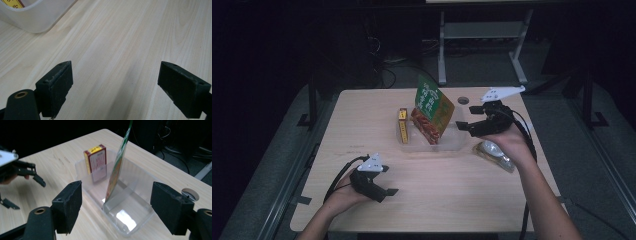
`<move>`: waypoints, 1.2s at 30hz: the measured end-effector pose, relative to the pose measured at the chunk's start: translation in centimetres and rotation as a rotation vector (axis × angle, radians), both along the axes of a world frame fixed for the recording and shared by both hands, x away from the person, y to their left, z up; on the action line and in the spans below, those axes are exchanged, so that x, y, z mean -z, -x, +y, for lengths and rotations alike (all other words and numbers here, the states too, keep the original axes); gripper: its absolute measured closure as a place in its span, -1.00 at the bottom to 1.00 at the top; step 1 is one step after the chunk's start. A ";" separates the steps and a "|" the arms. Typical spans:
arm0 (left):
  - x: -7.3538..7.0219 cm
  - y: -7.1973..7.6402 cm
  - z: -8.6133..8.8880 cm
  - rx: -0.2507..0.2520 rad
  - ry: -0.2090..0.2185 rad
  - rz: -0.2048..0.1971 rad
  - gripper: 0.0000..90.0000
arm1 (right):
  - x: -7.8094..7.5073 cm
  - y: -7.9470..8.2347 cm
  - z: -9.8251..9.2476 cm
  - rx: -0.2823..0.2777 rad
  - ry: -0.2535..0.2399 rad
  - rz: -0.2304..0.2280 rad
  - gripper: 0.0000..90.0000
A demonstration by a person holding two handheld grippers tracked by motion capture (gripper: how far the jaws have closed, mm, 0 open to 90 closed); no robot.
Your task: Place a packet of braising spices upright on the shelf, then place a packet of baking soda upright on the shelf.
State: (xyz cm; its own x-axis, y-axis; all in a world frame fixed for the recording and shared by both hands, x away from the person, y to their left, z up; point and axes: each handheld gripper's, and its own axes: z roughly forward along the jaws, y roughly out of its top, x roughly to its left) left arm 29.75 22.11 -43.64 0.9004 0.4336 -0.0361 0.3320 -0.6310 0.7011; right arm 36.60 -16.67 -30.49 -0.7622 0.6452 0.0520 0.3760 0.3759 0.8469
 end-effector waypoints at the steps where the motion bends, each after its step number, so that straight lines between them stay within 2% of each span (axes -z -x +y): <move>1: 0.0 0.0 0.0 -0.001 -0.001 -0.002 -0.73 | 0.3 0.3 -0.2 0.003 0.002 -0.004 -0.43; 3: 0.0 0.0 0.0 -0.004 0.002 -0.003 -0.73 | 0.8 0.7 -0.7 0.007 0.006 -0.003 -0.40; 5: -0.1 0.0 0.1 -0.002 -0.007 -0.006 -0.73 | 1.5 1.2 -1.3 0.010 -0.009 0.000 -0.38; 6: 0.0 0.0 0.0 -0.008 0.007 -0.010 -0.73 | 1.9 1.4 -1.7 0.014 -0.014 0.006 -0.37; 9: -0.1 0.0 0.0 -0.007 0.005 -0.019 -0.73 | 3.3 1.7 -2.7 0.028 -0.026 0.008 -0.31; 11: -0.1 0.0 0.0 -0.009 0.007 -0.016 -0.73 | 4.1 1.6 -3.3 0.048 0.010 0.033 -0.28; 13: -0.1 0.0 0.1 -0.005 0.002 -0.018 -0.73 | 5.0 1.6 -4.2 0.066 0.004 0.044 -0.21; 14: -0.1 0.0 0.1 -0.004 -0.001 -0.018 -0.73 | 5.4 1.6 -4.5 0.075 0.020 0.063 -0.19; 15: -0.1 0.0 0.1 -0.006 -0.001 -0.019 -0.73 | 5.6 1.6 -4.7 0.086 0.041 0.063 -0.15; 16: -0.1 0.0 0.2 -0.007 0.001 -0.017 -0.73 | 6.0 1.7 -5.0 0.094 0.056 0.050 -0.07; 19: -0.1 0.0 0.2 -0.005 -0.003 -0.015 -0.73 | 7.0 1.6 -6.0 0.116 0.062 0.065 0.13; 20: -0.1 0.0 0.2 -0.001 -0.004 -0.021 -0.73 | 7.2 1.6 -6.3 0.122 0.068 0.062 0.29; 23: -0.2 0.1 0.3 0.000 -0.004 -0.017 -0.72 | 7.9 1.2 -7.3 0.147 0.063 0.072 0.56; 25: -0.2 0.1 0.3 -0.005 0.004 -0.016 -0.73 | 8.6 0.9 -7.8 0.162 0.090 0.072 0.82; 27: -0.1 0.1 0.4 -0.008 0.007 -0.015 -0.73 | 9.4 0.5 -8.4 0.176 0.118 0.084 1.00; 29: -0.2 0.1 0.4 -0.011 0.011 -0.014 -0.72 | 10.2 0.1 -9.0 0.194 0.134 0.089 1.00; 30: -0.2 0.2 0.4 -0.015 0.014 -0.013 -0.73 | 10.6 -0.1 -9.3 0.200 0.127 0.105 1.00; 33: -0.3 0.2 0.4 -0.013 0.014 -0.018 -0.72 | 11.4 -0.7 -10.2 0.218 0.137 0.115 1.00; 36: -0.2 0.1 0.4 -0.013 0.014 -0.016 -0.72 | 12.3 -1.2 -10.8 0.225 0.173 0.125 1.00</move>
State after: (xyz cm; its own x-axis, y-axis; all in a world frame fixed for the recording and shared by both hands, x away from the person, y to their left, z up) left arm 29.69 22.47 -43.40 0.8950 0.4451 -0.0281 0.3290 -0.6165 0.7153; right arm 37.80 -27.43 -42.74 -0.5935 0.8047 0.0109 0.5635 0.4059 0.7195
